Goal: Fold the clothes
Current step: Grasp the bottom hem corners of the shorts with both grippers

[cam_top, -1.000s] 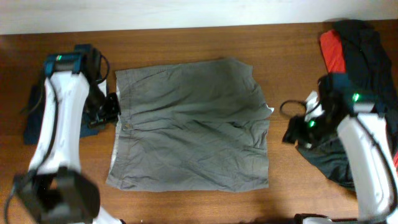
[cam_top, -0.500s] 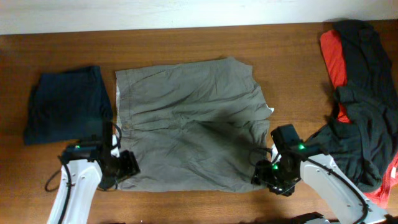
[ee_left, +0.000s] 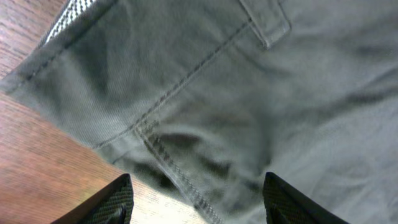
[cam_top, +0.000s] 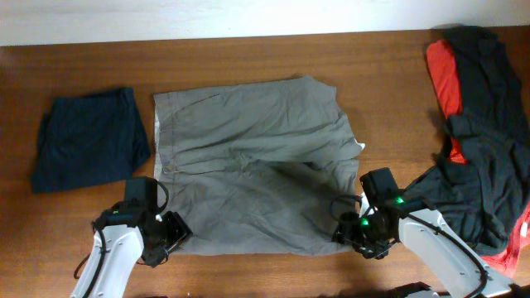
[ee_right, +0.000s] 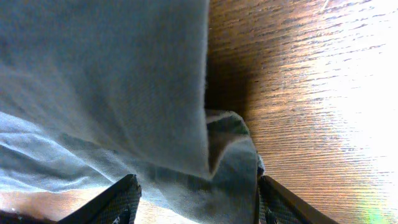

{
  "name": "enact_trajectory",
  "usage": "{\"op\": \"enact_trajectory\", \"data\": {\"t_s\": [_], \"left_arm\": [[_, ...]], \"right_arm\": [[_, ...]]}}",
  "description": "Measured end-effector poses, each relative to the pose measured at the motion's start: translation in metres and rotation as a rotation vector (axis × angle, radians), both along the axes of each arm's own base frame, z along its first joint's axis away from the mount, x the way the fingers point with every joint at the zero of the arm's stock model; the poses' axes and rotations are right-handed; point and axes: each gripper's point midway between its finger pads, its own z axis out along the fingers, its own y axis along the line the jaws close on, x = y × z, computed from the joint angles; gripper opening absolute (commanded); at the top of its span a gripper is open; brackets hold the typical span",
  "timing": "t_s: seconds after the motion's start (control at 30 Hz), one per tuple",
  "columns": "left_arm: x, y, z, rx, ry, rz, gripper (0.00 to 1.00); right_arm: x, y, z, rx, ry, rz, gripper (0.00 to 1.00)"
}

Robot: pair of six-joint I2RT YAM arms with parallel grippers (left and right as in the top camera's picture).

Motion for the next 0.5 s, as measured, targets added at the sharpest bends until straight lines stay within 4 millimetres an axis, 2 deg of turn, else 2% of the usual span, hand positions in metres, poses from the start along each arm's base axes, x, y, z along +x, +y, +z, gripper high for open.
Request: {"op": "enact_trajectory", "data": {"t_s": [0.2,0.23,0.33,0.47,0.5], "left_arm": [[0.000,0.000,-0.011,-0.004,-0.015,0.077,0.64],[0.001,0.000,-0.011,-0.004,-0.019,0.082,0.53],[0.006,0.000,-0.011,-0.006,-0.038,0.096,0.33],[0.015,0.001,-0.011,-0.006,-0.074,0.105,0.23],[0.015,0.001,-0.012,-0.006,-0.078,0.108,0.15]], "right_arm": [[0.000,0.000,0.000,0.000,0.003,0.000,0.64],[-0.001,0.000,-0.002,-0.002,0.010,0.000,0.64],[-0.004,-0.001,-0.005,-0.007,0.034,0.000,0.64],[-0.009,-0.001,-0.012,-0.010,0.085,-0.001,0.64],[-0.009,-0.001,-0.012,-0.011,0.088,-0.002,0.60]]}}
